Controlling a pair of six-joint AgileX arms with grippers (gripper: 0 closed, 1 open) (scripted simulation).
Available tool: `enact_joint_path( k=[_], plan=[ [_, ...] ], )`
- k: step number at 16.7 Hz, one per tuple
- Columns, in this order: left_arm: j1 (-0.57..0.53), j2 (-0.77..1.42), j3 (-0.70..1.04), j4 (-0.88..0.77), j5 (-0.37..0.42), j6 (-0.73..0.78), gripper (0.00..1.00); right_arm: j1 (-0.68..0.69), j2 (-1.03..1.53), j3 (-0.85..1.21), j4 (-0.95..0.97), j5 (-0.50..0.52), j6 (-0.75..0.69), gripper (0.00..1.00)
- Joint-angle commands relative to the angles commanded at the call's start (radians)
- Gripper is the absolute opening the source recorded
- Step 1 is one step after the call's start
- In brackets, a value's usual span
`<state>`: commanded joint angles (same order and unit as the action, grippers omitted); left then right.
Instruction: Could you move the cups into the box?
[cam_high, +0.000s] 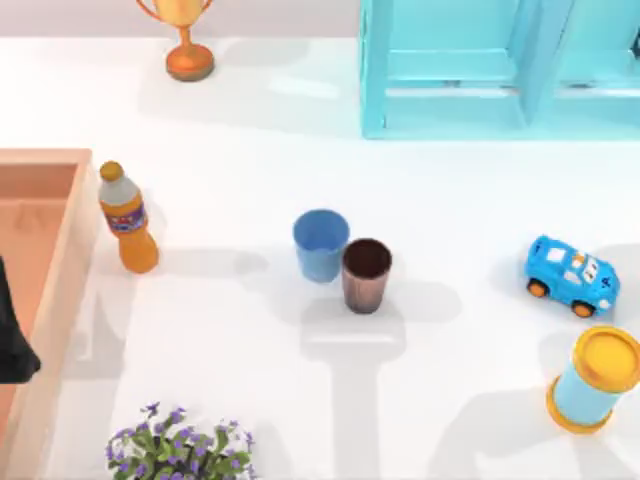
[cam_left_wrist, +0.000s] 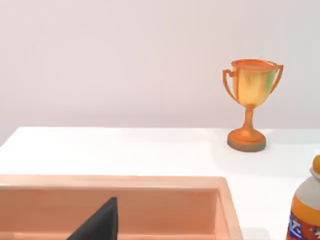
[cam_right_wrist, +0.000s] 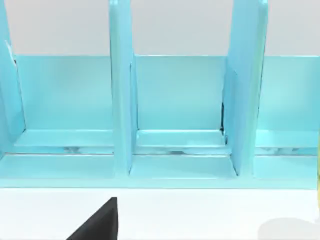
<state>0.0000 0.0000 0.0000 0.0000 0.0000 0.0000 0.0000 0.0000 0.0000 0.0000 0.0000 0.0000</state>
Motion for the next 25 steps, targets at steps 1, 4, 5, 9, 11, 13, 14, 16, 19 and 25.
enact_joint_path(
  k=[1, 4, 5, 9, 11, 13, 14, 16, 19, 25],
  plan=[
    [0.000, 0.000, 0.000, 0.000, 0.000, 0.000, 1.00, 0.000, 0.000, 0.000, 0.000, 0.000, 0.000, 1.00],
    [-0.005, 0.024, 0.027, -0.016, 0.000, -0.006, 1.00, 0.000, 0.000, 0.000, 0.000, 0.000, 0.000, 1.00],
    [-0.011, 0.049, 0.054, -0.033, -0.001, -0.013, 1.00, 0.000, 0.000, 0.000, 0.000, 0.000, 0.000, 1.00],
    [-0.055, 0.240, 0.263, -0.164, -0.003, -0.062, 1.00, 0.000, 0.000, 0.000, 0.000, 0.000, 0.000, 1.00],
    [-0.089, 0.380, 0.416, -0.259, -0.004, -0.098, 1.00, 0.000, 0.000, 0.000, 0.000, 0.000, 0.000, 1.00],
    [-0.129, 0.540, 0.591, -0.368, -0.004, -0.138, 1.00, 0.000, 0.000, 0.000, 0.000, 0.000, 0.000, 1.00],
    [-0.151, 0.628, 0.687, -0.429, -0.004, -0.160, 1.00, 0.000, 0.000, 0.000, 0.000, 0.000, 0.000, 1.00],
    [-0.198, 0.815, 0.889, -0.555, -0.004, -0.206, 1.00, 0.000, 0.000, 0.000, 0.000, 0.000, 0.000, 1.00],
    [-0.274, 1.116, 1.214, -0.758, -0.003, -0.280, 1.00, 0.000, 0.000, 0.000, 0.000, 0.000, 0.000, 1.00],
    [-0.427, 1.738, 1.882, -1.166, -0.001, -0.429, 1.00, 0.000, 0.000, 0.000, 0.000, 0.000, 0.000, 1.00]
  ],
)
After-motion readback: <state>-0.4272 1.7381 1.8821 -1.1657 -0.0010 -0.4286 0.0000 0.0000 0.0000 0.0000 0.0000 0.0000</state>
